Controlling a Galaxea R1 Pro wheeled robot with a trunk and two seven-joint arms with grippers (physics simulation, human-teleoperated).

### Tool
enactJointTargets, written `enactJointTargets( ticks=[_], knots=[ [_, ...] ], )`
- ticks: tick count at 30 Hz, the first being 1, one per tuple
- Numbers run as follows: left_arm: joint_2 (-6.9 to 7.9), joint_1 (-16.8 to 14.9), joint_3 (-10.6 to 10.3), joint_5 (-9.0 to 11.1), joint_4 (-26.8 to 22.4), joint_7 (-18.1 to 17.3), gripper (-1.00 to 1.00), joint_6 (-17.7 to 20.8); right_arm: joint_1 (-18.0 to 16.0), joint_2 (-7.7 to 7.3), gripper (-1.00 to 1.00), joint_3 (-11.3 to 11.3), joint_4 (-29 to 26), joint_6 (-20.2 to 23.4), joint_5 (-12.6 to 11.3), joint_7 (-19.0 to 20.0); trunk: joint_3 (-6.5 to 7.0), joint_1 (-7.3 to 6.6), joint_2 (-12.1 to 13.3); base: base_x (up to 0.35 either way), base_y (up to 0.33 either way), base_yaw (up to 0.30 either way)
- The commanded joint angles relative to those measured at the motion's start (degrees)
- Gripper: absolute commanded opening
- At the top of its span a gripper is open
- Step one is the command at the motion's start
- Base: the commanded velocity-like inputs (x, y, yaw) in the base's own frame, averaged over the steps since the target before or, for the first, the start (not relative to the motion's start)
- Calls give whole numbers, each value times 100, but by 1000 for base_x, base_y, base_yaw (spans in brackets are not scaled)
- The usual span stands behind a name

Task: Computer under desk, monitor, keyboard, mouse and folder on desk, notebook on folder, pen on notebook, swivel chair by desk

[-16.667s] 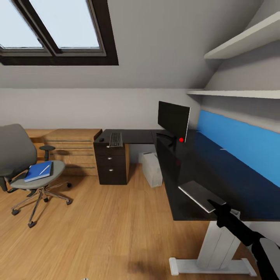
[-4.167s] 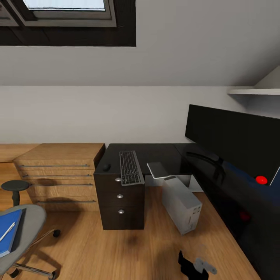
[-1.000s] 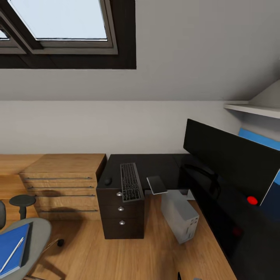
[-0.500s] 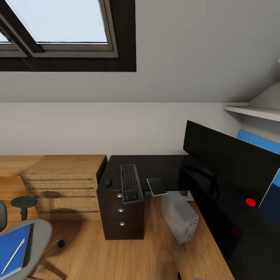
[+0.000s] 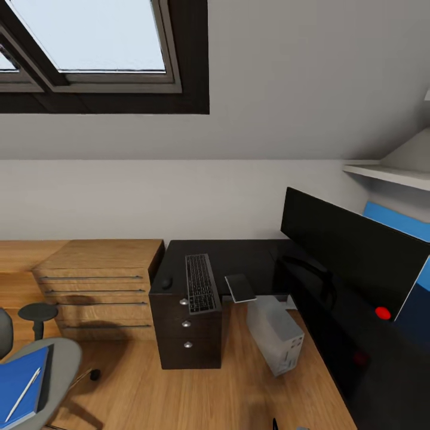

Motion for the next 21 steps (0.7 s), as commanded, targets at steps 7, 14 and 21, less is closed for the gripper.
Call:
enactJointTargets(
  ticks=[7, 14, 21],
  knots=[
    [5, -4, -25, 61, -5, 25, 100, -44, -4, 2, 100, 46, 3, -12, -19, -39, 119, -153, 277, 0, 0, 0],
    [5, -4, -26, 61, -6, 25, 100, -47, -4, 2, 100, 46, 3, -12, -17, -39, 245, -307, 557, 0, 0, 0],
    [5, -4, -27, 61, -7, 25, 100, -48, -4, 2, 100, 46, 3, -12, -16, -39, 371, -461, 838, 0, 0, 0]
  ],
)
